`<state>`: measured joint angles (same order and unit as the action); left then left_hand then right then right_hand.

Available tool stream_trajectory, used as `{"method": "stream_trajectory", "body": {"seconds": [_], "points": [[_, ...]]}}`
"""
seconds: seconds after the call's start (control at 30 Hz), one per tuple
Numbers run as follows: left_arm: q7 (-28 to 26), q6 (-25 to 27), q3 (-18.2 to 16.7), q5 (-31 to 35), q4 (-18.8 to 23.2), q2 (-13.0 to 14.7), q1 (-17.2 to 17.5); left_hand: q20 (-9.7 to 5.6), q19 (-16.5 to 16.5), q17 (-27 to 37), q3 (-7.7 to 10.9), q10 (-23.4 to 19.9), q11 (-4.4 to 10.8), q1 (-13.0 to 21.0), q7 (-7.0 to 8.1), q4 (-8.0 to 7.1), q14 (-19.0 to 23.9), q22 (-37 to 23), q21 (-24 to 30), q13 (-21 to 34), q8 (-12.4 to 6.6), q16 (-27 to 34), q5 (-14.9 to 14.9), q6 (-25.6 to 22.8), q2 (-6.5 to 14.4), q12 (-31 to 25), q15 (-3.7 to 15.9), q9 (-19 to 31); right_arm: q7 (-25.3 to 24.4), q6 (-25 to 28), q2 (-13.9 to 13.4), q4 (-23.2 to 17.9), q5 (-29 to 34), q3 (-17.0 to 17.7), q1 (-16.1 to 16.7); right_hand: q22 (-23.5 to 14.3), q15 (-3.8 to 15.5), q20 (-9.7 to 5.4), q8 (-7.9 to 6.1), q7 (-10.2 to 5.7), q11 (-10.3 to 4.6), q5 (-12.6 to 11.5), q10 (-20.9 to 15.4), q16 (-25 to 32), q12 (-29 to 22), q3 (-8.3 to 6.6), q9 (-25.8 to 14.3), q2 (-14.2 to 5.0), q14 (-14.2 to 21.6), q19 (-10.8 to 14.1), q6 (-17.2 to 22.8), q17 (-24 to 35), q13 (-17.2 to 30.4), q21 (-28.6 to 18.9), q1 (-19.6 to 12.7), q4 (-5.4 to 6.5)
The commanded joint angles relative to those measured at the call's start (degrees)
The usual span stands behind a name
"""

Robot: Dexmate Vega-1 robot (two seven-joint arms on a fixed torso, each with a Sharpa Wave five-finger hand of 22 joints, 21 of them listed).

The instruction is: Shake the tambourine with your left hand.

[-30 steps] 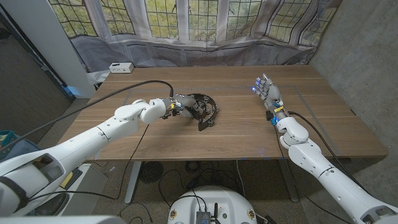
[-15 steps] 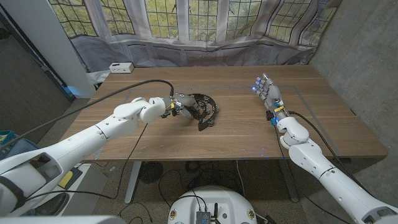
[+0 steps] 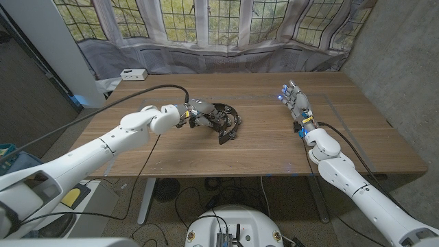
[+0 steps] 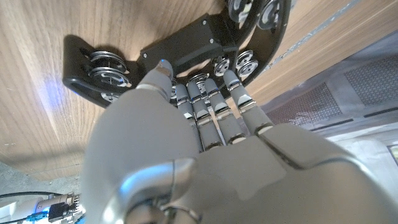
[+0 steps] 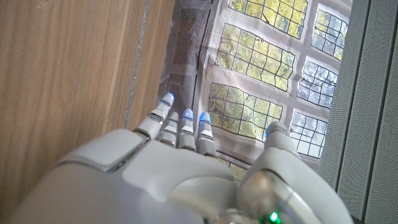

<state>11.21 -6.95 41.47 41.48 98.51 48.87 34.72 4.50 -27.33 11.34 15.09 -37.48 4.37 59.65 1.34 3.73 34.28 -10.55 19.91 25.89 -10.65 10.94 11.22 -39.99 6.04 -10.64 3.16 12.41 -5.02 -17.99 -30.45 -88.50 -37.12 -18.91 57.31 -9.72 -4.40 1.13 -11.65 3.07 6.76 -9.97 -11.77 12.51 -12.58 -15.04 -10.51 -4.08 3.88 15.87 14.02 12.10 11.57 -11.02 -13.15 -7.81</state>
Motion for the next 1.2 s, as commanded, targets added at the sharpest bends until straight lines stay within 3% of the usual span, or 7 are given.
{"method": "stream_trajectory", "body": {"seconds": [0.03,0.27,0.47,0.7,0.8,0.93,1.2], "points": [[-1.43,-1.24,-2.84,-4.16,0.81,0.58,1.26,0.54,-0.01,0.3,-0.87,-0.1,-1.57,-4.85,-0.78,-2.93,0.28,-0.25,-0.38,-0.58,-0.58,0.55,-0.06,-0.12,1.43,-0.73,-0.77,-0.05,-0.16,-0.04,0.1,-0.05,0.19,-0.13,-0.03,-0.21,-0.09,0.0,0.17,-0.05,-0.24,-0.05,-0.53,-0.06,0.21,0.42,-0.29,0.31,0.64,0.64,0.12,0.18,0.27,-0.28,-0.51,0.0],[-4.51,-1.29,-4.54,-7.08,0.2,0.2,2.83,1.83,0.75,0.27,-3.68,1.72,-4.09,-15.49,-3.05,-9.15,-1.2,-0.37,-1.29,-2.03,0.07,0.36,-0.92,2.65,2.47,-0.6,-2.93,-0.47,-0.21,-0.07,0.26,0.28,0.14,-0.14,-0.08,-0.22,-0.09,0.05,0.2,-0.11,-0.28,-0.05,-0.47,-0.04,0.26,0.45,-0.29,0.28,0.69,0.63,0.12,0.21,0.27,-0.26,-0.45,0.05],[-8.32,-3.48,-6.9,-13.41,-1.74,-0.55,4.76,3.57,2.35,0.28,-5.73,5.55,-5.66,-22.41,-4.45,-12.57,-3.88,-0.43,-2.48,-3.12,0.83,0.01,-1.09,8.36,2.63,-0.03,-4.5,-0.83,-0.01,-0.08,0.33,0.64,0.23,-0.3,-0.34,-0.22,-0.09,0.02,0.22,-0.16,-0.31,-0.05,-0.4,-0.05,0.32,0.48,-0.29,0.28,0.7,0.65,0.11,0.21,0.27,-0.27,-0.44,0.07],[-11.01,-5.43,-9.16,-21.54,-4.56,-2.31,6.37,4.22,3.78,0.14,-7.35,9.91,-7.88,-27.61,-5.48,-13.32,-7.06,-0.4,-3.71,-4.54,1.07,-0.2,-0.81,15.03,2.2,0.11,-6.45,-1.28,0.12,-0.41,0.62,1.08,0.16,-0.31,-0.6,-0.22,-0.05,0.04,0.23,-0.17,-0.3,-0.06,-0.42,-0.07,0.33,0.51,-0.29,0.28,0.67,0.63,0.14,0.22,0.28,-0.25,-0.42,0.08],[-12.59,-4.76,-10.07,-23.24,-4.45,-2.74,7.3,4.3,4.8,0.05,-8.06,11.9,-8.78,-29.63,-5.27,-13.19,-9.19,-0.36,-4.46,-5.27,1.02,-0.5,-0.66,18.3,1.97,0.16,-7.06,-1.46,0.2,-1.05,0.93,1.51,0.27,-0.3,-0.72,-0.22,-0.06,0.06,0.25,-0.12,-0.27,-0.05,-0.49,-0.07,0.32,0.54,-0.29,0.31,0.68,0.66,0.12,0.23,0.28,-0.26,-0.38,0.1],[-14.09,-4.65,-11.29,-26.27,-4.62,-3.25,8.4,4.79,6.31,-0.05,-8.36,14.22,-9.06,-30.85,-5.22,-12.85,-11.71,-0.33,-5.37,-5.94,0.79,-0.79,-0.54,20.44,1.99,0.29,-7.43,-1.59,0.56,-1.55,0.97,1.84,0.53,-0.41,-0.9,-0.22,-0.09,0.06,0.26,-0.07,-0.28,-0.06,-0.51,-0.08,0.32,0.55,-0.29,0.31,0.68,0.68,0.11,0.22,0.28,-0.27,-0.39,0.09],[-15.71,-5.21,-13.37,-32.64,-5.83,-4.14,9.93,5.19,7.09,-0.13,-8.53,15.48,-9.11,-31.38,-5.0,-12.59,-12.73,-0.32,-5.86,-6.35,0.61,-0.71,-0.5,21.21,1.82,0.28,-7.59,-1.66,1.19,-1.72,0.7,1.62,0.57,-0.51,-0.93,-0.22,-0.03,0.01,0.31,-0.13,-0.25,-0.05,-0.49,-0.08,0.35,0.61,-0.29,0.42,0.74,0.7,0.04,0.21,0.28,-0.27,-0.37,0.07]]}}
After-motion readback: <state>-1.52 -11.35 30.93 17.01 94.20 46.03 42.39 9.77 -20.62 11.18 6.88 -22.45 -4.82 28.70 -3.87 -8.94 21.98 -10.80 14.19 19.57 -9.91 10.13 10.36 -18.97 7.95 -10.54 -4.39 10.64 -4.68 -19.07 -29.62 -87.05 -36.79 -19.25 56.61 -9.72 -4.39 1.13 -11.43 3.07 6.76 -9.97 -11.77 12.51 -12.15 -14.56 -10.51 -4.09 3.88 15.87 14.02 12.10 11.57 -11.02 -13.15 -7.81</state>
